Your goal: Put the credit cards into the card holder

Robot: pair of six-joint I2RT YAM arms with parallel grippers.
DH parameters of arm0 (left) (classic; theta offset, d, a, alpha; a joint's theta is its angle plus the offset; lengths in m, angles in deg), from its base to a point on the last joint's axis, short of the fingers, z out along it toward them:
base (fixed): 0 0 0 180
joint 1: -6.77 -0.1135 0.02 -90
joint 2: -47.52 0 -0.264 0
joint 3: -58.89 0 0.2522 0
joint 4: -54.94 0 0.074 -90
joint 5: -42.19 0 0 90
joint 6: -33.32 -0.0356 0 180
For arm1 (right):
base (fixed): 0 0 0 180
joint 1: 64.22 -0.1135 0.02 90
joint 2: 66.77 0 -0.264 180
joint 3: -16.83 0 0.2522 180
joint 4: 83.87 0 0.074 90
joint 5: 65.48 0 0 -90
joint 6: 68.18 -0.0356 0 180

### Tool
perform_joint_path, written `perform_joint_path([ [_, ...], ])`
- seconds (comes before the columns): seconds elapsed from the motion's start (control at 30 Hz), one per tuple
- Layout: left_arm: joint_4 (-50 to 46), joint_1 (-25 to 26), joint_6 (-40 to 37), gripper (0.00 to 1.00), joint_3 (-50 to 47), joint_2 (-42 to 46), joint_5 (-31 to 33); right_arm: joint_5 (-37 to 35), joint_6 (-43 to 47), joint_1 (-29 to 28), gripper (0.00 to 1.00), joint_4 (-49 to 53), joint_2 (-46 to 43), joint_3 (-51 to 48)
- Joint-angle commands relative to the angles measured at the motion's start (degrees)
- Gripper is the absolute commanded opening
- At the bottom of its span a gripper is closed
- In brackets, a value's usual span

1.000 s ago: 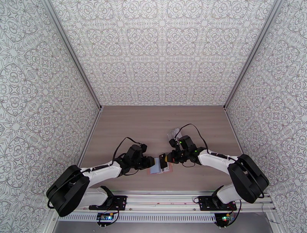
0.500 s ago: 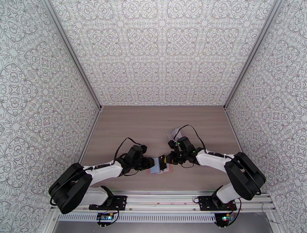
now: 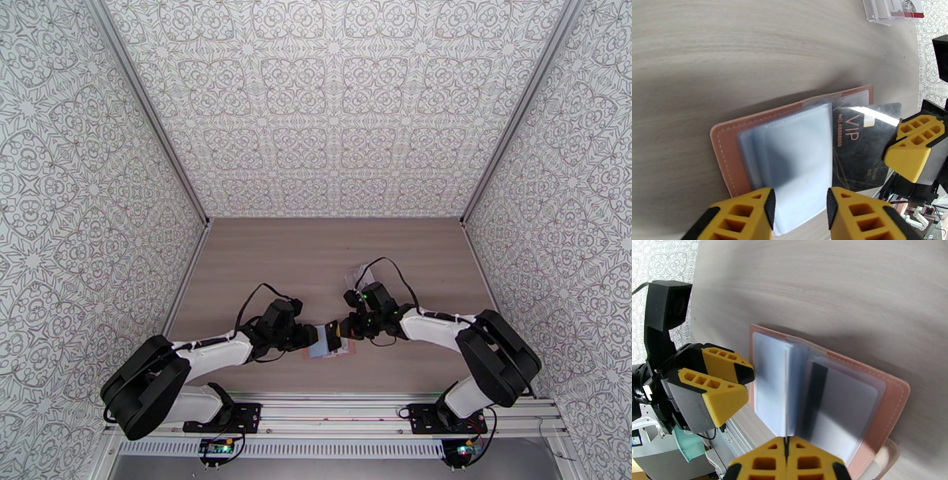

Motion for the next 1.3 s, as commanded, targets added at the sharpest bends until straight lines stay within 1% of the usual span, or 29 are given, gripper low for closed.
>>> perform_joint_path([
  [0.0,-2.2,0.5,-1.0,0.43,0.0,-0.5,1.1,-0.9,-0.8,-0.6,0.0,-0.9,1.0,1.6],
  [0.27,-2.4,0.5,-1.0,0.43,-0.2,-0.5,1.3,-2.1,-1.0,-0.6,0.0,-0.2,0.8,1.6],
  [0.53,-2.2,0.6,-1.0,0.43,-0.4,-0.5,1.4,-4.0,-3.1,-0.6,0.0,-1.4,-0.3,0.8],
  [1.27,-1.9,0.7,-0.8,0.43,-0.7,-0.4,1.5,-2.8,-4.9,-1.1,0.0,-4.4,1.8,-0.6],
])
